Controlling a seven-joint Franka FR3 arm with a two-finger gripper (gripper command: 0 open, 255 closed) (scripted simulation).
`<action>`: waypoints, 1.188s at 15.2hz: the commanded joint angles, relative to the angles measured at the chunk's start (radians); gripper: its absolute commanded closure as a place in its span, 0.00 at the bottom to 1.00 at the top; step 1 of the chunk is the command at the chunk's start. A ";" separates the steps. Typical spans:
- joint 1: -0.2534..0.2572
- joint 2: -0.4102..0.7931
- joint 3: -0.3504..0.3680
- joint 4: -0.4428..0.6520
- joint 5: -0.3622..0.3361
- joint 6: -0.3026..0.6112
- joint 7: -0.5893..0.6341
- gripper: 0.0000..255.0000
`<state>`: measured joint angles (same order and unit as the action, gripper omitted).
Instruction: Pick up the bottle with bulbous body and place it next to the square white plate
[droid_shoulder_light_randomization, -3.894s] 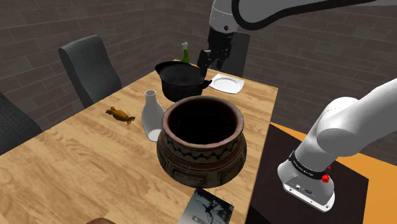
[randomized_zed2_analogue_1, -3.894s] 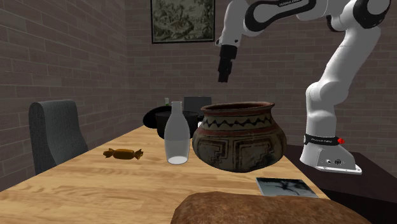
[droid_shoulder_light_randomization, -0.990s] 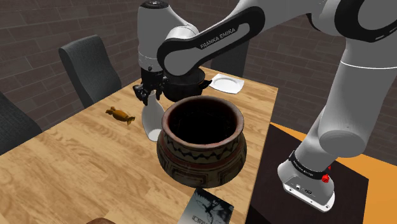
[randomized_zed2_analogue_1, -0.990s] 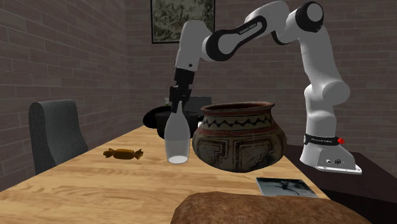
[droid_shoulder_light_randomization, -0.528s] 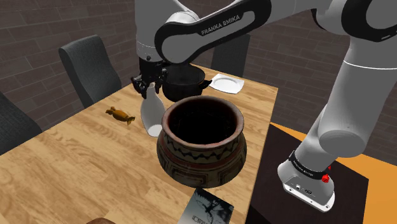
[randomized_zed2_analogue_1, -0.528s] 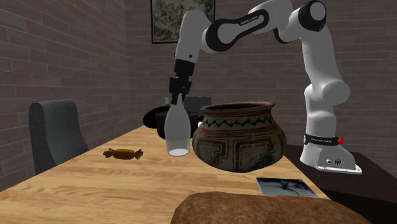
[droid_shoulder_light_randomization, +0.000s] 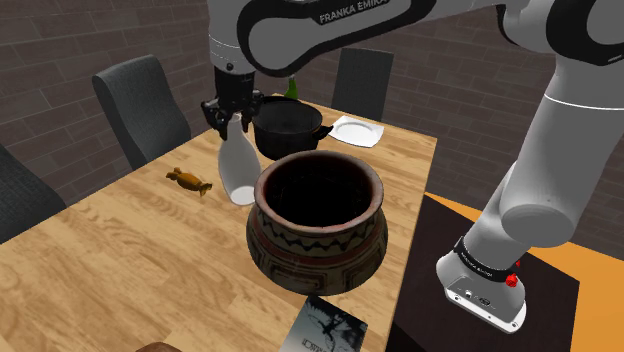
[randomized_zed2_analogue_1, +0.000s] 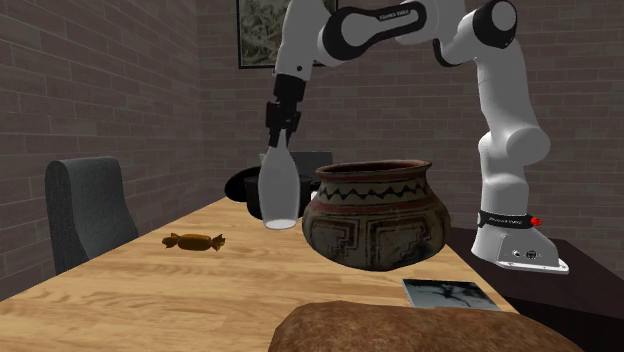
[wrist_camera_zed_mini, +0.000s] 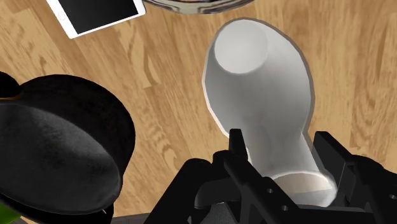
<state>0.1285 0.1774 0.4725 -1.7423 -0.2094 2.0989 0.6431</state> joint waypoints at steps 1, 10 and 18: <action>-0.001 -0.005 0.001 0.021 0.005 -0.025 -0.006 1.00; 0.003 -0.011 0.005 0.134 0.017 -0.142 -0.023 1.00; 0.012 0.001 0.009 0.257 0.015 -0.254 -0.033 1.00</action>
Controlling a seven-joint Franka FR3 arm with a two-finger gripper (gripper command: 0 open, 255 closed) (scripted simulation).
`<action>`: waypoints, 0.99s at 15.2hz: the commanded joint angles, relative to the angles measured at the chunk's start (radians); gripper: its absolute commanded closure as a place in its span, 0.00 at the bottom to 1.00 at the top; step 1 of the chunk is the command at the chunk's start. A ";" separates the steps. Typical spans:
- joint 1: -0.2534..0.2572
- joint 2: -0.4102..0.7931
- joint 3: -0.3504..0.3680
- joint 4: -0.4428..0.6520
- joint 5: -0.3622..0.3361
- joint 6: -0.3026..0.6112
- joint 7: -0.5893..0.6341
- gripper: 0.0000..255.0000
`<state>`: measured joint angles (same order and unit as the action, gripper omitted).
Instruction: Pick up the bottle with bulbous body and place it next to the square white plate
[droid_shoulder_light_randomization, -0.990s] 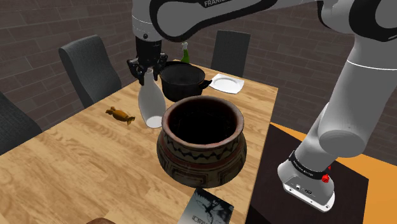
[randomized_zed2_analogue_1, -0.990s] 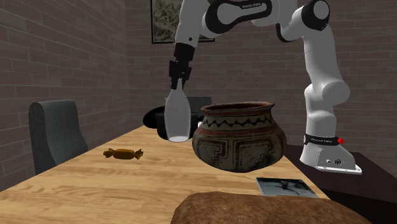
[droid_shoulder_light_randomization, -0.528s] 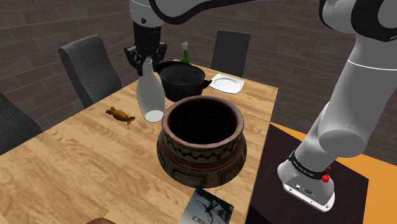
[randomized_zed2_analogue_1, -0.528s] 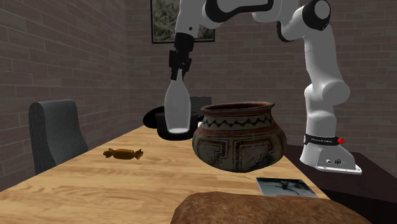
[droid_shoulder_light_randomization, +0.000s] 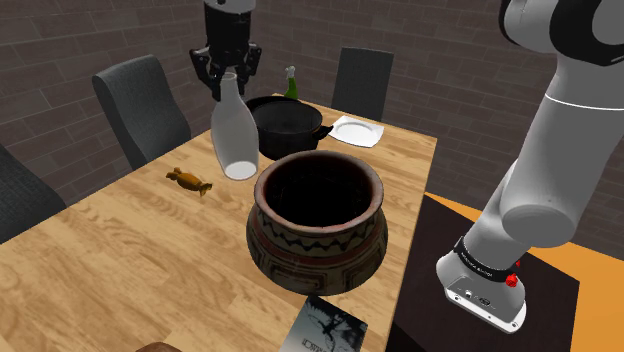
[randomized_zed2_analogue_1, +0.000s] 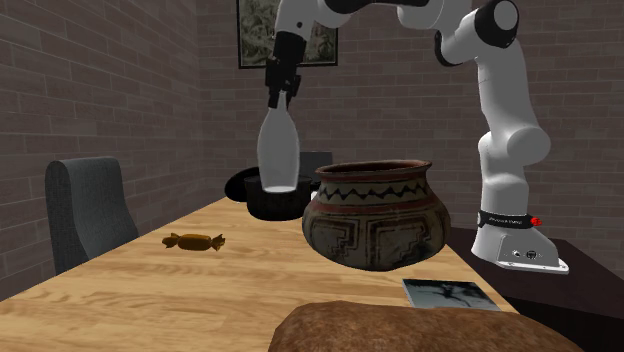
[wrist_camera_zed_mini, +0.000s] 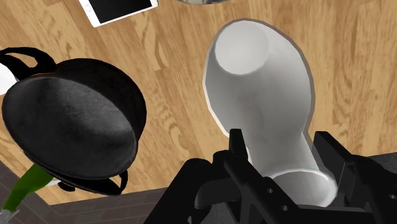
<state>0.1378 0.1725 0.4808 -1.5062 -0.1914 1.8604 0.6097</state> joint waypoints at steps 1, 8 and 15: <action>0.005 0.009 0.001 0.038 -0.004 -0.030 0.000 1.00; 0.021 0.040 0.005 0.173 -0.018 -0.137 -0.004 1.00; 0.051 0.093 0.009 0.341 -0.046 -0.258 -0.005 1.00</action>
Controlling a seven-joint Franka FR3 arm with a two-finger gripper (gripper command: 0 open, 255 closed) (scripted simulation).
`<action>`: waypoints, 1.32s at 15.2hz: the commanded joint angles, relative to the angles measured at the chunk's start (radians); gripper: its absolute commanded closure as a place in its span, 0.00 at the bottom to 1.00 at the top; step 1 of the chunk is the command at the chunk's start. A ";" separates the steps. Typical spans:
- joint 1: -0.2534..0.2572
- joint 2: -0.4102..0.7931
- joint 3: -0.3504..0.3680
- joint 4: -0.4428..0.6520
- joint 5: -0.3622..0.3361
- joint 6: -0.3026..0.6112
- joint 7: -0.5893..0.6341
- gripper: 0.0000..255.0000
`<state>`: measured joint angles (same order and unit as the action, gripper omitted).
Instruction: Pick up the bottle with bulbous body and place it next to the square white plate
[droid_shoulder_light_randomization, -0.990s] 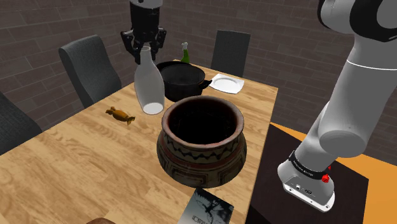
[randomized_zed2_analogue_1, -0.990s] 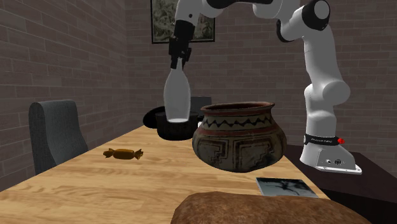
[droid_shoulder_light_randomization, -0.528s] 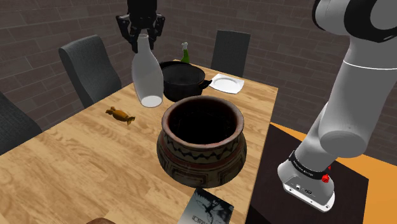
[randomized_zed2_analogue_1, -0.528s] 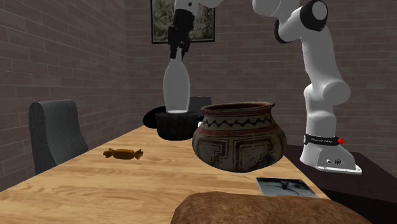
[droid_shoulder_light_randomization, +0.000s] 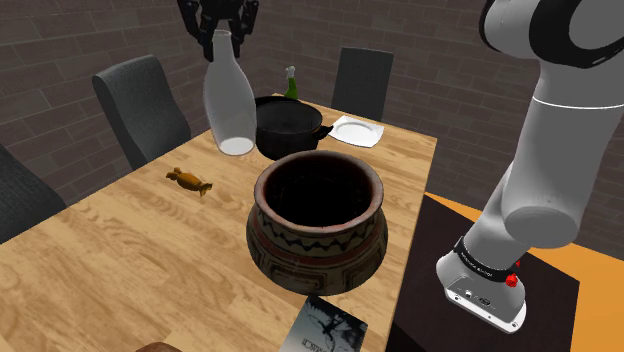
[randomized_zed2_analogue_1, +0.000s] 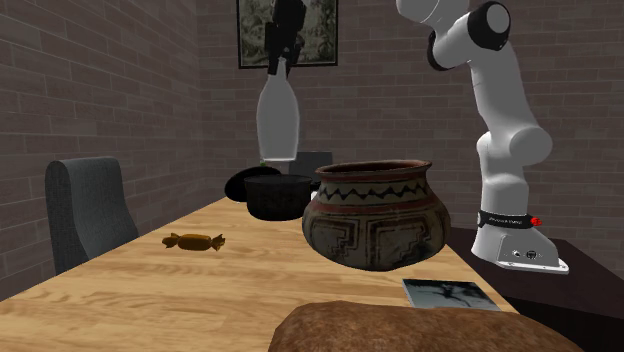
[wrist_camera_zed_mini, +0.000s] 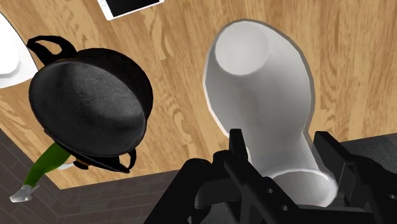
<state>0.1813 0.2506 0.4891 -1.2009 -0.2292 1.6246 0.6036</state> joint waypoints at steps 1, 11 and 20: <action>0.014 0.025 0.001 0.064 -0.014 -0.041 0.000 1.00; 0.145 0.210 -0.010 0.503 -0.119 -0.301 -0.014 1.00; -0.048 -0.165 -0.127 -0.004 0.119 -0.124 -0.163 1.00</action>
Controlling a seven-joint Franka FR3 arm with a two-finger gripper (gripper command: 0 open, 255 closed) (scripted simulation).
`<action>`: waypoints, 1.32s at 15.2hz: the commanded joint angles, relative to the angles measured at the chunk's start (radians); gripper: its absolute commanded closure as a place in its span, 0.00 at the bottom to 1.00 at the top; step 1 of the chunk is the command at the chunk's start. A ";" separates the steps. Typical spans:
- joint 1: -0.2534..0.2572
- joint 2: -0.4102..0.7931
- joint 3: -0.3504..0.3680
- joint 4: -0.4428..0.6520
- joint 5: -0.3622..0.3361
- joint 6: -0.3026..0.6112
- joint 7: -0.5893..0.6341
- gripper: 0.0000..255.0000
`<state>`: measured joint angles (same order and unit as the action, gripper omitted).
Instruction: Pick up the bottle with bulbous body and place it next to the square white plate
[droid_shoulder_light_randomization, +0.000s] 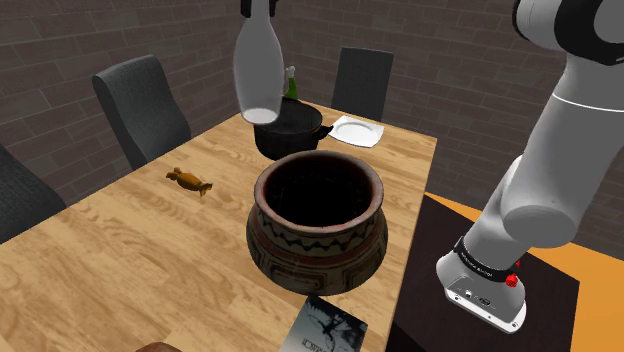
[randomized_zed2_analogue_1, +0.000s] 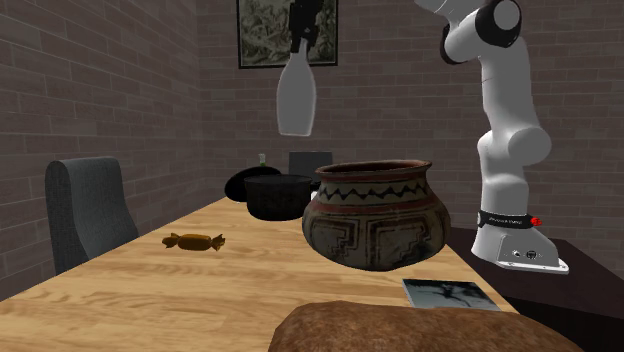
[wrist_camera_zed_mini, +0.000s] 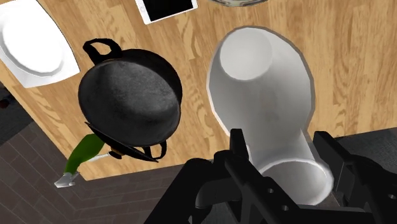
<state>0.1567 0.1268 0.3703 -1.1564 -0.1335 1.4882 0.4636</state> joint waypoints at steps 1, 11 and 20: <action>-0.042 -0.080 -0.021 -0.096 0.043 0.026 -0.048 1.00; -0.158 -0.361 -0.182 -0.412 0.164 0.079 -0.304 1.00; -0.221 -0.502 -0.342 -0.549 0.182 0.069 -0.525 1.00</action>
<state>-0.0577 -0.3582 0.0469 -1.6869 0.0480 1.5561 -0.0352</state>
